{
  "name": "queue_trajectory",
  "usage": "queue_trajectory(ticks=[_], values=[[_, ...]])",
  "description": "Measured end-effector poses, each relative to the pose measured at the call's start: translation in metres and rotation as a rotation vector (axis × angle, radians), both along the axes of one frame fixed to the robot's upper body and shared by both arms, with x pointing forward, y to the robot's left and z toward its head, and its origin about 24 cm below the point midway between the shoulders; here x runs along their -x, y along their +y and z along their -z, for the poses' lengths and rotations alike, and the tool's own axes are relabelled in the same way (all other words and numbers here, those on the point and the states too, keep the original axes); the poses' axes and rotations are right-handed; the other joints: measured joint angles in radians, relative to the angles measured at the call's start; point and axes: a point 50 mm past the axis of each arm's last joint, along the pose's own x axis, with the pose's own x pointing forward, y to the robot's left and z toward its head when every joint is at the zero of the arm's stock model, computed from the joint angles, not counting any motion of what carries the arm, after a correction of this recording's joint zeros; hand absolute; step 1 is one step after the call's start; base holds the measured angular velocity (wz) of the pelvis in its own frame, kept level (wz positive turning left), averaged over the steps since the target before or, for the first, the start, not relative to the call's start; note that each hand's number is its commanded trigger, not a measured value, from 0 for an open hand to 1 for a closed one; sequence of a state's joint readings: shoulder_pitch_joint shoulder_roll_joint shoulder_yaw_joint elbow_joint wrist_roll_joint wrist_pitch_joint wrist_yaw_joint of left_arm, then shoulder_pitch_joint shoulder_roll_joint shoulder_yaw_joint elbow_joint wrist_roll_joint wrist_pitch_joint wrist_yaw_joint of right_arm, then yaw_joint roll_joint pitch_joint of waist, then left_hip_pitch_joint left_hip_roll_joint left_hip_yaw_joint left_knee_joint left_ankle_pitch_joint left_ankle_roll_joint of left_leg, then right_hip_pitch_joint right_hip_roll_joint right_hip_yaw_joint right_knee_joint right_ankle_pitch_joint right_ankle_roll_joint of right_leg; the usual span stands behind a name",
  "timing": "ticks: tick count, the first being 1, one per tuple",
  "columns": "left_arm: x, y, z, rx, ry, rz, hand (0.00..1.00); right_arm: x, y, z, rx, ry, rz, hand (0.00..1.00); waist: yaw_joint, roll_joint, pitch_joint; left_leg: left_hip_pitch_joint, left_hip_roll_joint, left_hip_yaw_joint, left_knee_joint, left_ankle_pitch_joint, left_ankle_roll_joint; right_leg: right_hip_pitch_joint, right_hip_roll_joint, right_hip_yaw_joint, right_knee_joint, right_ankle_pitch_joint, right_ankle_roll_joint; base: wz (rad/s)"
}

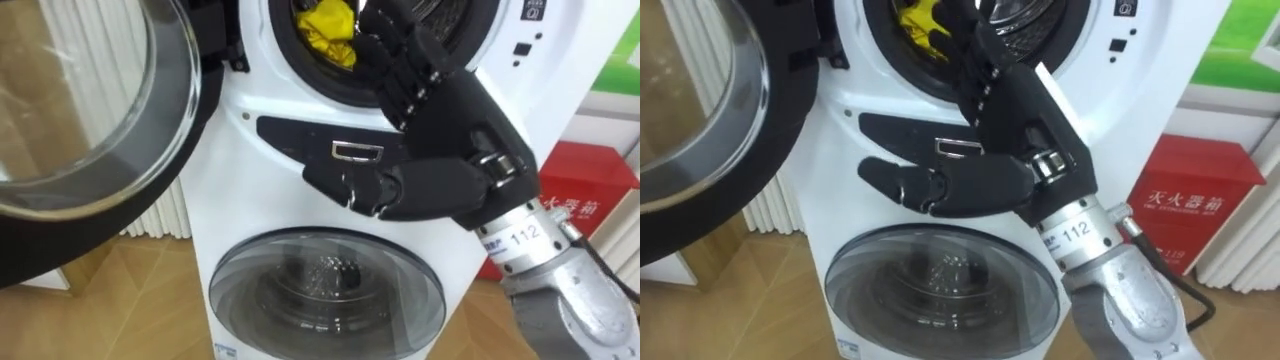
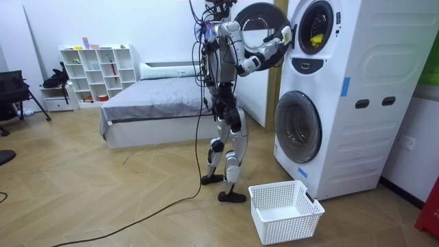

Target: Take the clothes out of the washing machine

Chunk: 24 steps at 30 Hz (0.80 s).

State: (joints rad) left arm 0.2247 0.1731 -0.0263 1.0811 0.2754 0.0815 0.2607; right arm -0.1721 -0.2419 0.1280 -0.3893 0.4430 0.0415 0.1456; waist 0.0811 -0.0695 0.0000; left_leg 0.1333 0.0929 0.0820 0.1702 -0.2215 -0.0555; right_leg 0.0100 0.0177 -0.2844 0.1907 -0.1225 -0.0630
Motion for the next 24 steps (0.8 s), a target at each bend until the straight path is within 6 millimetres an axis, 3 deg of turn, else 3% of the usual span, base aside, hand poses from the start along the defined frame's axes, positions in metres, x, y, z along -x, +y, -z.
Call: queue_trajectory(ticks=[2, 3, 5, 8, 10, 12, 13, 14, 15, 17, 19, 21, 23, 24], values=[[-0.004, 0.001, 0.0, -0.004, -0.009, 0.001, 0.0, -0.005, -0.001, 0.005, 0.017, 0.021, 0.015, 0.0, 0.007, -0.01, 0.0162, -0.007, 0.002, 0.0, 0.047, -0.005, -0.004, 0.008, -0.004, -0.001, 0.015, -0.014, -0.007, 0.02], [-0.004, 0.001, -0.001, -0.005, -0.01, -0.001, 0.0, -0.007, -0.002, 0.007, 0.022, 0.028, 0.02, 0.0, 0.011, -0.013, 0.0183, -0.014, 0.003, 0.0, 0.069, -0.011, -0.006, 0.006, -0.005, 0.0, 0.029, -0.023, -0.009, 0.0], [-0.004, 0.002, 0.0, -0.003, -0.005, -0.004, 0.0, -0.011, -0.003, 0.011, 0.052, 0.041, 0.047, 0.0, 0.028, -0.017, 0.0189, -0.072, 0.021, 0.0, 0.219, -0.047, -0.014, -0.009, -0.002, 0.013, 0.08, -0.065, -0.024, -0.03], [0.0, 0.002, 0.0, -0.004, 0.002, -0.022, 0.0, -0.015, -0.004, 0.015, 0.087, 0.049, 0.074, 0.0, 0.043, -0.014, 0.0195, -0.157, 0.054, -0.001, 0.441, -0.05, -0.012, 0.002, 0.014, 0.038, 0.116, -0.098, -0.05, -0.14], [0.002, 0.003, 0.0, -0.004, 0.008, -0.024, 0.0, -0.018, -0.005, 0.016, 0.082, 0.058, 0.092, 0.0, 0.047, -0.013, 0.0163, -0.212, 0.062, -0.002, 0.518, -0.054, -0.005, 0.01, 0.023, 0.045, 0.125, -0.116, -0.062, 0.05], [-0.002, 0.001, 0.0, 0.004, 0.002, -0.021, 0.0, -0.023, -0.006, 0.014, 0.078, 0.061, 0.111, 0.0, 0.041, -0.019, 0.0153, -0.291, 0.04, 0.002, 0.487, -0.056, -0.002, 0.011, 0.021, 0.049, 0.124, -0.124, -0.064, 0.01], [-0.003, 0.001, 0.0, 0.004, 0.0, -0.022, 0.0, -0.026, -0.006, 0.011, 0.077, 0.053, 0.116, 0.0, 0.055, -0.02, 0.0148, -0.328, 0.024, 0.011, 0.41, -0.049, -0.009, 0.02, 0.022, 0.058, 0.119, -0.126, -0.066, -0.3], [-0.001, 0.002, 0.0, 0.0, 0.003, -0.026, 0.0, -0.029, -0.006, 0.01, 0.077, 0.052, 0.124, 0.0, 0.064, -0.02, 0.0147, -0.351, 0.009, 0.015, 0.3, -0.02, -0.015, 0.029, 0.021, 0.061, 0.116, -0.127, -0.071, -0.33], [0.0, 0.003, -0.001, -0.003, 0.006, -0.03, 0.0, -0.029, -0.006, 0.009, 0.073, 0.052, 0.128, 0.0, 0.067, -0.021, 0.0137, -0.363, 0.003, 0.013, 0.257, 0.027, -0.005, 0.034, 0.019, 0.06, 0.117, -0.13, -0.068, -0.3], [0.007, 0.006, -0.001, -0.01, 0.025, -0.047, 0.0, -0.029, -0.006, 0.009, 0.066, 0.053, 0.122, 0.0, 0.067, -0.033, 0.0025, -0.366, -0.003, 0.014, 0.159, 0.161, 0.007, 0.067, 0.02, 0.071, 0.1, -0.146, -0.06, -0.13], [0.006, 0.005, 0.0, 0.001, 0.026, -0.045, 0.0, -0.029, -0.006, 0.009, 0.062, 0.054, 0.127, 0.0, 0.059, -0.043, 0.0002, -0.357, -0.018, 0.017, 0.14, 0.191, 0.029, 0.079, 0.015, 0.079, 0.081, -0.15, -0.05, 0.06], [0.007, 0.002, 0.001, 0.021, 0.037, -0.046, 0.0, -0.03, -0.006, 0.01, 0.059, 0.059, 0.136, 0.0, 0.052, -0.045, -0.0014, -0.348, -0.031, 0.025, 0.161, 0.185, 0.042, 0.106, 0.003, 0.087, 0.046, -0.141, -0.036, 0.05], [0.007, 0.002, 0.001, 0.027, 0.033, -0.049, 0.0, -0.03, -0.006, 0.008, 0.054, 0.056, 0.146, 0.0, 0.046, -0.032, 0.0066, -0.364, -0.043, 0.033, 0.213, 0.131, 0.048, 0.137, -0.009, 0.116, 0.03, -0.147, -0.022, 0.08], [0.006, 0.003, 0.001, 0.025, 0.032, -0.048, 0.0, -0.03, -0.006, 0.008, 0.053, 0.057, 0.152, 0.0, 0.04, -0.033, 0.004, -0.361, -0.053, 0.034, 0.205, 0.124, 0.053, 0.138, -0.016, 0.119, 0.03, -0.154, -0.014, 0.17]])
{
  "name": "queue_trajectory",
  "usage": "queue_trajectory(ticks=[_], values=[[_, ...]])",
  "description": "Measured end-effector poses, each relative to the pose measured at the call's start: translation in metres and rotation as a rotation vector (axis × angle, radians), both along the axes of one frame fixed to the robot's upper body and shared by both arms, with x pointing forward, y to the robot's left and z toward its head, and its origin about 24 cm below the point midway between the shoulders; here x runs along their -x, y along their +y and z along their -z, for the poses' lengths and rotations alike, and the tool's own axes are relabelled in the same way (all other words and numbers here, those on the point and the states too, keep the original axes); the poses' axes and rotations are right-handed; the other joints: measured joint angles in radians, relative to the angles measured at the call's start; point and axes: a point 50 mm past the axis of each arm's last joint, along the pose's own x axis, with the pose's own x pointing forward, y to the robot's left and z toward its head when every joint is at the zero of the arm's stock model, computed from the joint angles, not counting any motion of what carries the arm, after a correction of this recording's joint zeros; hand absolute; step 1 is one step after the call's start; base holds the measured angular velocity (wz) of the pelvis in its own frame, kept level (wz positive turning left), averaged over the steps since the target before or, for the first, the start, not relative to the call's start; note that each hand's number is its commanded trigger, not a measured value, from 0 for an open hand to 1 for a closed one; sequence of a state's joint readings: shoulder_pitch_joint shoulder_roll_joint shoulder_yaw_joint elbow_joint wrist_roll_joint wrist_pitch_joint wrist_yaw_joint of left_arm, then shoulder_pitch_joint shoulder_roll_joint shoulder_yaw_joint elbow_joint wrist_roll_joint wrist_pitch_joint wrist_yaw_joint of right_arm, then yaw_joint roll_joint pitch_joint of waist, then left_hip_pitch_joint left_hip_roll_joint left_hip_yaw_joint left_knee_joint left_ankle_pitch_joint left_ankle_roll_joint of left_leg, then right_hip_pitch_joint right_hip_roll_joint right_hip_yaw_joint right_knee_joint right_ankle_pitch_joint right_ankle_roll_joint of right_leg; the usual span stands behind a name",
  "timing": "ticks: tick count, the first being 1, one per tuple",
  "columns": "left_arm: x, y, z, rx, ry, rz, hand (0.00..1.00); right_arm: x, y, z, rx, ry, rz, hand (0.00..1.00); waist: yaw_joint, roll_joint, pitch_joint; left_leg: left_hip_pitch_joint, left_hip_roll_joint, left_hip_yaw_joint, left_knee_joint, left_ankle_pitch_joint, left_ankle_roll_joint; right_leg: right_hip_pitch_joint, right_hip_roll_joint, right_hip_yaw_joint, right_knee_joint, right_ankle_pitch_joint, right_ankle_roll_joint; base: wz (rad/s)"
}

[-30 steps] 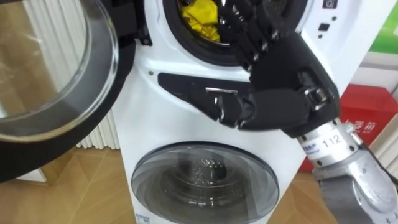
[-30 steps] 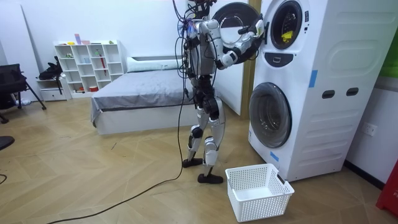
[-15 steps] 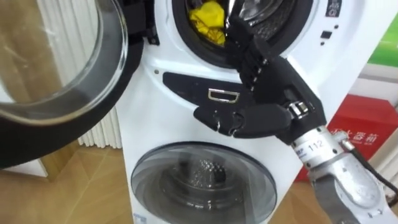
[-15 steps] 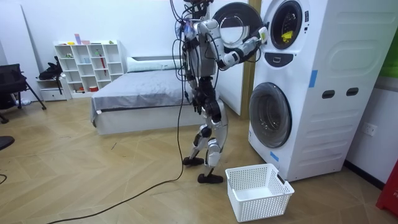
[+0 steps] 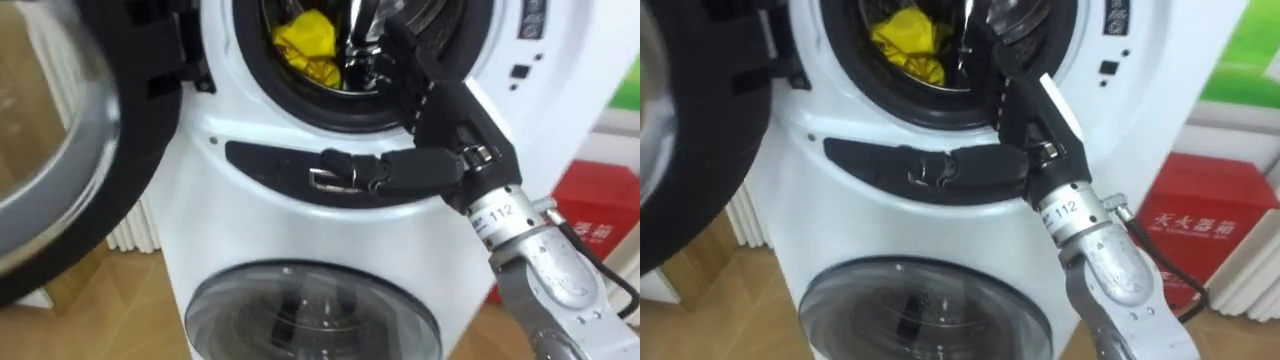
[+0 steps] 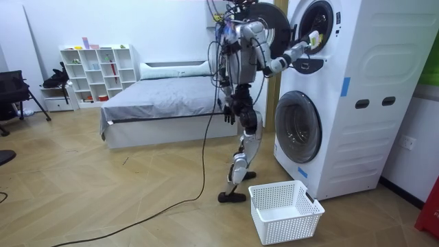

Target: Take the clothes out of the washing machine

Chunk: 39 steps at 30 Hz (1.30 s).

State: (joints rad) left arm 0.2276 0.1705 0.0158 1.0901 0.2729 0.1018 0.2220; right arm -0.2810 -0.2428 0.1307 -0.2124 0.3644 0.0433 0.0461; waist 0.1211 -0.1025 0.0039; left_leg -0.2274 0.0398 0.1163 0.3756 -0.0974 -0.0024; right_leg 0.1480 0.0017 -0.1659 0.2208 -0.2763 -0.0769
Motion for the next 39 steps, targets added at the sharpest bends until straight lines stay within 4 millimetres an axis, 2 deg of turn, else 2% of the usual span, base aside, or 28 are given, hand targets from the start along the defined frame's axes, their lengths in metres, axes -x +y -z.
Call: queue_trajectory(ticks=[2, 3, 5, 6, 7, 8, 9, 10, 11, 12, 13, 14, 15, 16, 17, 18, 19, 20, 23, 26, 33, 34, 39], values=[[-0.008, 0.0, 0.0, -0.002, -0.013, 0.008, 0.0, 0.002, 0.0, -0.006, -0.002, -0.037, -0.005, 0.0, -0.011, -0.001, 0.0017, 0.033, -0.024, 0.031, -0.023, -0.014, 0.019, -0.004, -0.033, 0.002, 0.03, -0.019, 0.03, 0.09], [-0.008, 0.0, 0.0, -0.002, -0.013, 0.008, 0.0, 0.004, 0.001, -0.005, -0.003, -0.038, -0.007, 0.0, -0.011, -0.001, 0.002, 0.042, -0.028, 0.043, -0.023, -0.018, 0.024, -0.005, -0.041, 0.0, 0.046, -0.024, 0.039, -0.1], [-0.007, 0.001, 0.0, -0.002, -0.01, 0.007, 0.0, 0.012, 0.001, 0.004, -0.005, -0.021, -0.017, 0.0, -0.026, 0.006, 0.0074, 0.102, -0.053, 0.078, -0.039, -0.053, 0.045, -0.026, -0.081, -0.011, 0.213, -0.047, 0.08, -0.05], [-0.009, 0.001, 0.0, -0.002, -0.015, 0.004, 0.0, 0.013, 0.001, 0.005, -0.007, -0.02, -0.018, 0.0, -0.04, 0.01, 0.0083, 0.113, -0.053, 0.079, -0.038, -0.069, 0.045, -0.044, -0.091, -0.026, 0.277, -0.049, 0.082, 0.15], [-0.018, 0.004, -0.002, -0.011, -0.035, 0.013, 0.0, 0.014, -0.001, 0.007, -0.007, -0.021, -0.009, 0.0, -0.06, 0.011, 0.0128, 0.127, -0.056, 0.086, -0.03, -0.086, 0.058, -0.092, -0.12, -0.031, 0.407, -0.043, 0.092, 0.18], [-0.028, 0.004, -0.003, -0.015, -0.055, 0.026, 0.0, 0.016, -0.002, 0.01, -0.001, -0.018, 0.002, 0.0, -0.065, 0.009, 0.0116, 0.145, -0.067, 0.089, -0.031, -0.097, 0.067, -0.124, -0.144, -0.028, 0.499, -0.018, 0.117, 0.08], [-0.032, 0.004, -0.003, -0.016, -0.067, 0.029, 0.0, 0.016, -0.004, 0.012, 0.001, -0.014, 0.008, 0.0, -0.065, 0.016, 0.0141, 0.157, -0.069, 0.087, -0.035, -0.101, 0.071, -0.132, -0.15, -0.027, 0.528, -0.003, 0.121, -0.12], [-0.041, 0.004, -0.004, -0.017, -0.087, 0.036, 0.0, 0.017, -0.007, 0.016, 0.004, -0.002, 0.019, 0.0, -0.07, 0.023, 0.0155, 0.187, -0.071, 0.077, -0.041, -0.109, 0.077, -0.15, -0.148, -0.029, 0.577, 0.037, 0.12, -0.06], [-0.047, 0.006, -0.006, -0.025, -0.11, 0.045, 0.0, 0.018, -0.009, 0.02, 0.003, 0.016, 0.031, 0.0, -0.084, 0.035, 0.0171, 0.206, -0.065, 0.061, -0.049, -0.12, 0.086, -0.157, -0.136, -0.026, 0.575, 0.034, 0.122, 0.0], [-0.048, 0.007, -0.007, -0.032, -0.115, 0.054, 0.0, 0.018, -0.01, 0.021, -0.001, 0.021, 0.031, 0.0, -0.087, 0.036, 0.0176, 0.211, -0.062, 0.06, -0.054, -0.121, 0.089, -0.167, -0.132, -0.022, 0.555, 0.01, 0.121, 0.0], [-0.056, 0.009, -0.009, -0.04, -0.137, 0.075, 0.0, 0.018, -0.011, 0.022, -0.002, 0.029, 0.031, 0.0, -0.092, 0.04, 0.0185, 0.218, -0.052, 0.064, -0.066, -0.112, 0.082, -0.201, -0.104, -0.003, 0.494, -0.023, 0.115, 0.0], [-0.058, 0.011, -0.01, -0.045, -0.145, 0.079, 0.0, 0.018, -0.011, 0.024, -0.001, 0.036, 0.03, 0.0, -0.1, 0.04, 0.018, 0.22, -0.048, 0.063, -0.074, -0.109, 0.083, -0.211, -0.084, 0.009, 0.377, -0.027, 0.111, 0.0], [-0.059, 0.011, -0.011, -0.046, -0.148, 0.081, 0.0, 0.018, -0.011, 0.024, 0.001, 0.036, 0.028, 0.0, -0.102, 0.039, 0.0181, 0.222, -0.049, 0.064, -0.074, -0.109, 0.083, -0.213, -0.079, 0.021, 0.302, -0.019, 0.108, 0.0], [-0.06, 0.01, -0.011, -0.042, -0.155, 0.081, 0.0, 0.018, -0.011, 0.023, 0.001, 0.034, 0.023, 0.0, -0.102, 0.037, 0.0167, 0.225, -0.059, 0.069, -0.073, -0.11, 0.084, -0.221, -0.071, 0.04, 0.182, 0.066, 0.103, 0.04], [-0.054, 0.008, -0.009, -0.037, -0.146, 0.077, 0.0, 0.018, -0.011, 0.025, 0.006, 0.042, 0.023, 0.0, -0.1, 0.046, 0.0091, 0.232, -0.058, 0.065, -0.077, -0.111, 0.083, -0.208, -0.07, 0.039, 0.155, 0.099, 0.077, 0.0], [-0.052, 0.008, -0.009, -0.036, -0.142, 0.076, 0.0, 0.018, -0.011, 0.025, 0.005, 0.046, 0.017, 0.0, -0.099, 0.047, 0.0053, 0.235, -0.055, 0.065, -0.08, -0.111, 0.081, -0.199, -0.068, 0.035, 0.136, 0.099, 0.084, 0.0], [-0.047, 0.009, -0.009, -0.041, -0.131, 0.072, 0.0, 0.018, -0.011, 0.025, -0.008, 0.05, 0.007, 0.0, -0.094, 0.053, 0.0068, 0.24, -0.05, 0.065, -0.095, -0.106, 0.07, -0.195, -0.063, 0.025, 0.106, 0.105, 0.077, -0.04], [-0.041, 0.01, -0.008, -0.048, -0.113, 0.067, 0.0, 0.018, -0.011, 0.025, -0.022, 0.054, 0.001, 0.0, -0.092, 0.05, 0.0051, 0.243, -0.047, 0.065, -0.111, -0.096, 0.066, -0.19, -0.057, 0.025, 0.084, 0.118, 0.072, -0.03], [-0.018, 0.011, -0.006, -0.055, -0.043, 0.052, 0.0, 0.017, -0.012, 0.024, -0.063, 0.068, -0.016, 0.0, -0.083, 0.051, 0.0048, 0.246, -0.038, 0.066, -0.123, -0.085, 0.06, -0.179, -0.045, 0.02, 0.045, 0.145, 0.065, 0.0], [-0.001, 0.009, -0.004, -0.049, 0.009, 0.038, 0.0, 0.016, -0.013, 0.025, -0.08, 0.08, -0.018, 0.0, -0.082, 0.05, 0.0035, 0.236, -0.033, 0.06, -0.118, -0.083, 0.056, -0.176, -0.04, 0.013, 0.034, 0.151, 0.061, 0.05], [-0.003, -0.007, 0.001, 0.005, 0.011, 0.045, 0.0, 0.016, -0.013, 0.024, -0.072, 0.081, 0.005, 0.0, -0.072, 0.052, 0.0001, 0.229, -0.027, 0.043, -0.121, -0.073, 0.046, -0.168, -0.032, -0.001, 0.003, 0.168, 0.053, 0.06], [-0.005, -0.01, 0.001, 0.017, 0.011, 0.058, 0.0, 0.017, -0.012, 0.023, -0.046, 0.074, 0.012, 0.0, -0.071, 0.051, -0.0025, 0.222, -0.027, 0.043, -0.121, -0.072, 0.044, -0.171, -0.031, 0.0, 0.003, 0.169, 0.053, 0.0], [-0.008, -0.013, 0.002, 0.032, 0.006, 0.055, 0.0, 0.021, -0.006, 0.015, 0.072, 0.037, 0.036, 0.0, -0.067, 0.055, -0.0046, 0.216, -0.027, 0.046, -0.138, -0.063, 0.041, -0.184, -0.029, 0.003, 0.002, 0.175, 0.054, -0.01]])
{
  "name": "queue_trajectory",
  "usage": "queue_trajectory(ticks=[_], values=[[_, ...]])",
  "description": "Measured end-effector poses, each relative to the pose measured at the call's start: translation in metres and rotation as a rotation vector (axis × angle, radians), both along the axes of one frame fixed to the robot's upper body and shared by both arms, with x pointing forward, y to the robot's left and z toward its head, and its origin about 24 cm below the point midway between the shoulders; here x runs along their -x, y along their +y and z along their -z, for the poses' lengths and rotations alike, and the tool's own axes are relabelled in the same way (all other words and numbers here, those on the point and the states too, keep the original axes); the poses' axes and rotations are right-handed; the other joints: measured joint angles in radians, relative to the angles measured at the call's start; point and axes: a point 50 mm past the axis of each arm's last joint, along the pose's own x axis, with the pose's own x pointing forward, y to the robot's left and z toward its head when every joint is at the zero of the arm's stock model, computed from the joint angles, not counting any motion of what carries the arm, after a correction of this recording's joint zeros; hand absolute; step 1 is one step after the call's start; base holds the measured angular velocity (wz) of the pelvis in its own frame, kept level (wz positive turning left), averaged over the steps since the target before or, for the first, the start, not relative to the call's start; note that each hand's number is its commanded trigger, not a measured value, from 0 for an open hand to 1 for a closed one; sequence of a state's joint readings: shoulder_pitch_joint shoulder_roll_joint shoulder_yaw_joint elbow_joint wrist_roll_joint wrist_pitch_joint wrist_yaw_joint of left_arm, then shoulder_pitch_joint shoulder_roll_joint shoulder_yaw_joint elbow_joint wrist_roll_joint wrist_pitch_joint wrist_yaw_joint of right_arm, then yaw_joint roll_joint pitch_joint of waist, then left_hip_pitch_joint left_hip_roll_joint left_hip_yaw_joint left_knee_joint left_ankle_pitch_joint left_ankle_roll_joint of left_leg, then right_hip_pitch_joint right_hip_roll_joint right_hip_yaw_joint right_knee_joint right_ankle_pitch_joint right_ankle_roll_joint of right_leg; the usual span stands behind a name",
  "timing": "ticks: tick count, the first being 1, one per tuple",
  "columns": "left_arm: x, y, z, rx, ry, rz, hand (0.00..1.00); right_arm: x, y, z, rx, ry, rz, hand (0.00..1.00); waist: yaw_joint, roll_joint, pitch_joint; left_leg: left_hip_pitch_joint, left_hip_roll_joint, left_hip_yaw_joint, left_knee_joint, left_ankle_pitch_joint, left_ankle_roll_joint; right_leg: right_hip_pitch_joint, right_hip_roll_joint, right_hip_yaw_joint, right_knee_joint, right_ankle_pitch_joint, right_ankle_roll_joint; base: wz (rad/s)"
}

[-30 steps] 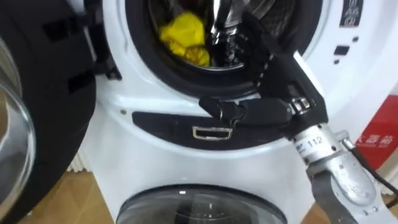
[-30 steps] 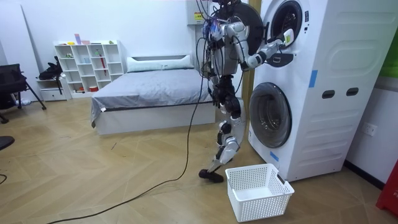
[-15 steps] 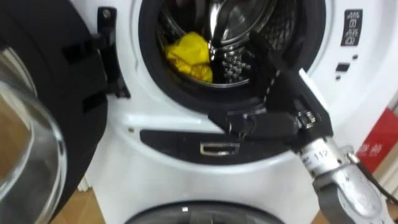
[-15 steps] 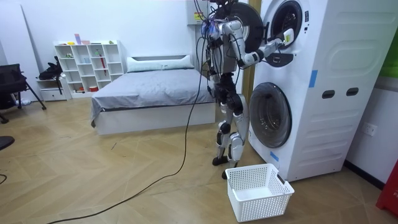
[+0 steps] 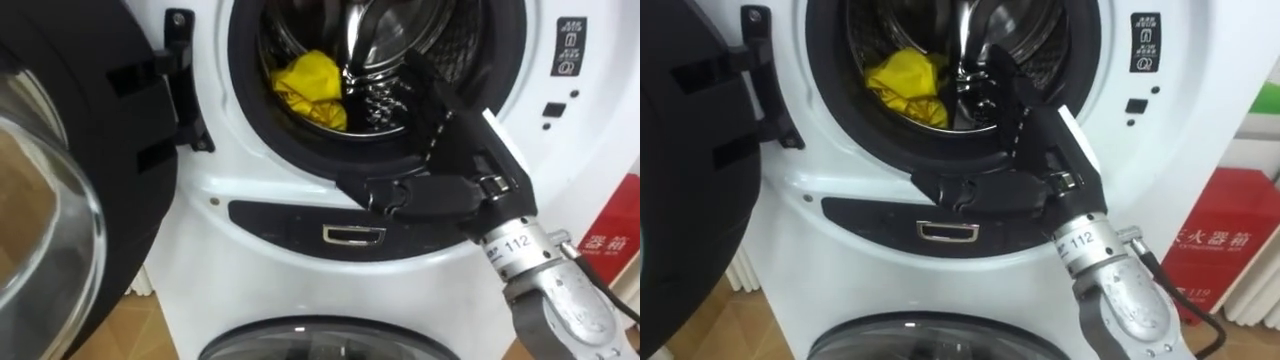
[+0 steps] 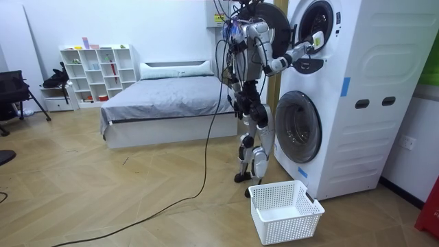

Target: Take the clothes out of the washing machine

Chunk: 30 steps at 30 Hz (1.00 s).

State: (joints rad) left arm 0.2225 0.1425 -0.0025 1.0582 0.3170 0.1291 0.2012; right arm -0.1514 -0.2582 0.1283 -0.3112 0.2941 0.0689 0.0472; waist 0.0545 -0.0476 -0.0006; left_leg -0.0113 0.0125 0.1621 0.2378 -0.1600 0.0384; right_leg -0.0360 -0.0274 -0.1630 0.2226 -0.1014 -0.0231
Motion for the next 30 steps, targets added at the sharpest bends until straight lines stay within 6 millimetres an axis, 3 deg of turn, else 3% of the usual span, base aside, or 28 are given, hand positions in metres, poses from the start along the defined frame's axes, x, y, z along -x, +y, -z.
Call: queue_trajectory(ticks=[2, 6, 8, 10, 15, 20, 30], values=[[-0.001, 0.001, 0.0, -0.003, -0.003, 0.001, 0.0, 0.003, 0.002, -0.008, 0.065, -0.043, 0.017, 0.0, 0.005, 0.0, -0.0022, 0.0, 0.0, -0.002, -0.004, 0.002, -0.002, -0.005, 0.001, -0.002, 0.0, 0.0, -0.001, 0.03], [0.0, 0.003, -0.001, 0.007, 0.006, 0.003, 0.0, 0.003, 0.014, -0.051, 0.112, -0.248, 0.002, 0.0, 0.012, -0.007, -0.0069, 0.008, -0.001, -0.004, -0.032, 0.012, -0.005, 0.006, 0.004, -0.004, -0.011, -0.002, -0.004, 0.02], [-0.001, 0.007, -0.002, -0.004, 0.005, 0.007, 0.0, 0.007, 0.021, -0.067, 0.102, -0.323, -0.023, 0.0, 0.033, -0.015, -0.0109, 0.03, 0.002, -0.006, -0.049, 0.015, -0.004, 0.027, 0.013, -0.008, -0.04, 0.005, -0.016, 0.02], [0.001, 0.009, -0.002, -0.011, 0.01, 0.007, 0.0, 0.005, 0.02, -0.062, 0.092, -0.296, -0.008, 0.0, 0.04, -0.026, -0.0123, 0.041, 0.004, -0.011, -0.055, 0.013, -0.007, 0.043, 0.014, -0.017, -0.043, 0.005, -0.021, 0.07], [-0.005, 0.009, -0.002, -0.012, -0.001, 0.011, 0.0, 0.009, 0.03, -0.062, 0.11, -0.307, -0.057, 0.0, 0.064, -0.03, -0.0114, 0.059, 0.007, -0.012, -0.073, 0.007, -0.013, 0.063, 0.02, -0.019, -0.057, 0.002, -0.02, 0.01], [-0.004, 0.009, -0.002, -0.017, 0.008, 0.008, 0.0, 0.011, 0.042, -0.057, 0.133, -0.293, -0.117, 0.0, 0.088, -0.03, 0.001, 0.076, 0.01, -0.011, -0.078, -0.017, -0.019, 0.087, 0.029, -0.011, -0.073, -0.011, -0.019, -0.02], [-0.005, 0.01, -0.002, -0.045, -0.005, 0.006, 0.0, 0.011, 0.042, -0.057, 0.134, -0.293, -0.116, 0.0, 0.087, -0.035, 0.0047, 0.076, 0.011, -0.016, -0.087, -0.025, -0.021, 0.083, 0.033, -0.015, -0.074, -0.021, -0.011, 0.01]])
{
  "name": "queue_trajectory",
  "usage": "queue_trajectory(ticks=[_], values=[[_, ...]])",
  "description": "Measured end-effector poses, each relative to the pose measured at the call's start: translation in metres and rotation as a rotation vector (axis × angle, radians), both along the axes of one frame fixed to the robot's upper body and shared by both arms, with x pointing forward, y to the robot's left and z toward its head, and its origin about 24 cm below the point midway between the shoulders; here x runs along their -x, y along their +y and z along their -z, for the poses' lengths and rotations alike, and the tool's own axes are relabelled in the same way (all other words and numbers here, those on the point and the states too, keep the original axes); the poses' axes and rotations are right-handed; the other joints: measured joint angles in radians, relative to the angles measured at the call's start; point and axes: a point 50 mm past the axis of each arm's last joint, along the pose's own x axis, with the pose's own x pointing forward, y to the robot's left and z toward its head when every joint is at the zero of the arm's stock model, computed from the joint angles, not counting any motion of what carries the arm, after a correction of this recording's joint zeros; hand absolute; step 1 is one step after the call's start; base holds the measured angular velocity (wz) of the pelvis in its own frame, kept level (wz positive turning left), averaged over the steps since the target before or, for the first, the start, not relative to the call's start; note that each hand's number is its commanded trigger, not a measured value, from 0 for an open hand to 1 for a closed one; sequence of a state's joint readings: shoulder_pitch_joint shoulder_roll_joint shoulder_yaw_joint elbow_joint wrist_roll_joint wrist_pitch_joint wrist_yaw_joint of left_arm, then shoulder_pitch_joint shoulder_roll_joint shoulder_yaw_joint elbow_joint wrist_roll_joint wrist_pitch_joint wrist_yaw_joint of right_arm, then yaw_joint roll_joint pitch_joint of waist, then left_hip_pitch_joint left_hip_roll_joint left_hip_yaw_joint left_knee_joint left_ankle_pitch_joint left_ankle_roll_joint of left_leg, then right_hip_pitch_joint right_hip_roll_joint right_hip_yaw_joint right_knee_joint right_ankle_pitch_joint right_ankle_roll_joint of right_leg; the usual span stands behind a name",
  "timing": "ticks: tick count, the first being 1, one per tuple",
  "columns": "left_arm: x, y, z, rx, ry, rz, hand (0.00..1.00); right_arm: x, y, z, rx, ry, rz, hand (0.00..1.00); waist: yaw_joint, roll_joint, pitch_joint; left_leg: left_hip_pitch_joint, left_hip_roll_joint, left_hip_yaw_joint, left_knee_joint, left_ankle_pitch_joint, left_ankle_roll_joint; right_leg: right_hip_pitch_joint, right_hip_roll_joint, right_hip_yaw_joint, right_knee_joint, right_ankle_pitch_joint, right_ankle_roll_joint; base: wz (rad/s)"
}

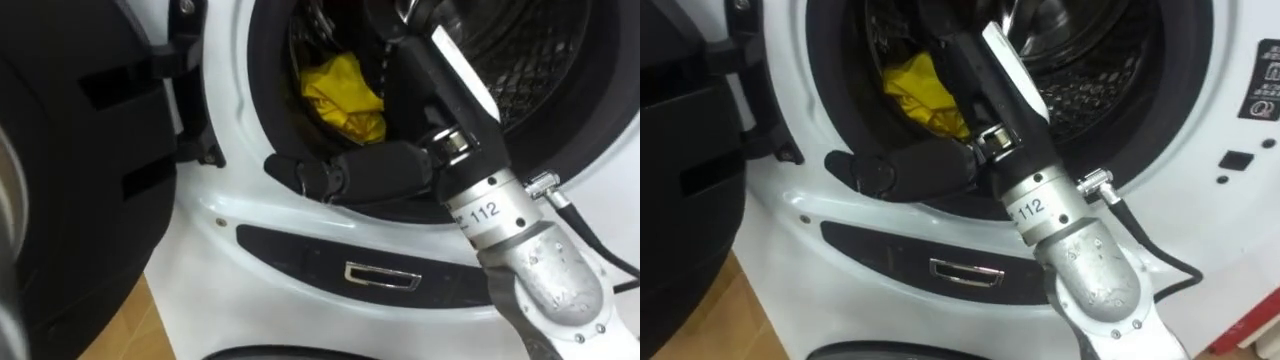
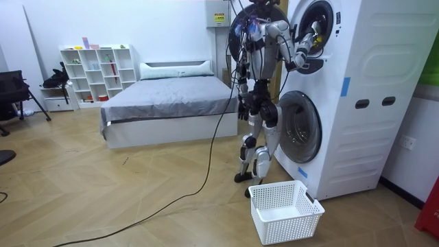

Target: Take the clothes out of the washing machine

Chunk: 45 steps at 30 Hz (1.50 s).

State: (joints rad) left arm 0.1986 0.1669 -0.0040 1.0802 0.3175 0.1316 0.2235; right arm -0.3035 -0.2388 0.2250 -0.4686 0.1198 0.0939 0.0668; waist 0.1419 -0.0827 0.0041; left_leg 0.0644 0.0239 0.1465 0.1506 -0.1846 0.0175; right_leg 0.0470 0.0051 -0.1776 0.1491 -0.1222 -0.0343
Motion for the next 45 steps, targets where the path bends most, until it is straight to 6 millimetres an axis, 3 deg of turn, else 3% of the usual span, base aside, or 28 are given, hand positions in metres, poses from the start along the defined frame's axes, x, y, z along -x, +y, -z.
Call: queue_trajectory(ticks=[4, 8, 18, 23, 29, 36, 42, 43, 45], values=[[-0.003, 0.002, -0.001, -0.016, -0.012, -0.003, 0.0, -0.012, -0.017, 0.006, 0.014, 0.035, 0.078, 0.0, -0.024, -0.01, -0.0044, 0.001, -0.001, -0.026, 0.002, 0.0, 0.0, 0.007, -0.003, -0.02, 0.002, 0.0, 0.0, 0.19], [0.002, 0.003, -0.001, -0.016, -0.003, -0.027, 0.0, -0.022, -0.042, 0.008, 0.023, 0.054, 0.208, 0.0, -0.041, -0.014, -0.0021, -0.003, -0.001, -0.041, 0.004, -0.002, 0.003, 0.01, -0.005, -0.029, 0.002, 0.0, 0.0, 0.1], [0.015, 0.014, -0.003, -0.041, 0.006, -0.142, 0.0, -0.032, -0.055, 0.011, 0.03, 0.076, 0.289, 0.0, -0.06, -0.017, -0.0026, -0.002, -0.01, -0.065, 0.017, -0.004, 0.008, 0.026, -0.015, -0.051, 0.002, -0.002, 0.003, 0.08], [0.023, 0.015, -0.003, -0.04, 0.017, -0.182, 0.0, -0.033, -0.074, 0.005, 0.002, 0.062, 0.364, 0.0, -0.075, -0.018, -0.0029, -0.007, -0.024, -0.08, 0.019, -0.005, 0.02, 0.038, -0.028, -0.072, 0.002, -0.009, 0.015, 0.15], [0.032, 0.011, -0.002, -0.023, 0.041, -0.196, 0.0, -0.033, -0.077, 0.004, 0.01, 0.058, 0.373, 0.0, -0.078, -0.021, -0.0041, -0.004, -0.034, -0.082, 0.018, -0.006, 0.028, 0.04, -0.035, -0.072, 0.003, -0.013, 0.022, 0.0], [0.027, 0.013, -0.003, -0.03, 0.032, -0.193, 0.0, -0.037, -0.08, 0.01, 0.085, 0.11, 0.343, 0.0, -0.073, -0.031, -0.0068, -0.001, -0.038, -0.079, 0.018, -0.008, 0.033, 0.04, -0.039, -0.072, 0.005, -0.013, 0.024, -0.02], [0.011, 0.016, -0.007, -0.031, -0.014, -0.172, 0.0, -0.046, -0.074, 0.015, 0.305, 0.128, 0.364, 0.0, -0.054, -0.043, -0.0089, 0.002, -0.036, -0.071, 0.018, -0.007, 0.031, 0.038, -0.037, -0.068, 0.006, -0.014, 0.024, -0.05], [0.01, 0.017, -0.007, -0.034, -0.011, -0.163, 0.0, -0.049, -0.072, 0.016, 0.346, 0.13, 0.372, 0.0, -0.053, -0.042, -0.0047, 0.002, -0.035, -0.07, 0.018, -0.007, 0.03, 0.038, -0.036, -0.068, 0.006, -0.014, 0.024, -0.04], [0.008, 0.018, -0.008, -0.038, -0.01, -0.144, 0.0, -0.054, -0.071, 0.02, 0.411, 0.144, 0.388, 0.0, -0.052, -0.049, -0.0046, 0.002, -0.034, -0.07, 0.018, -0.006, 0.029, 0.037, -0.034, -0.067, 0.006, -0.013, 0.023, 0.0]])
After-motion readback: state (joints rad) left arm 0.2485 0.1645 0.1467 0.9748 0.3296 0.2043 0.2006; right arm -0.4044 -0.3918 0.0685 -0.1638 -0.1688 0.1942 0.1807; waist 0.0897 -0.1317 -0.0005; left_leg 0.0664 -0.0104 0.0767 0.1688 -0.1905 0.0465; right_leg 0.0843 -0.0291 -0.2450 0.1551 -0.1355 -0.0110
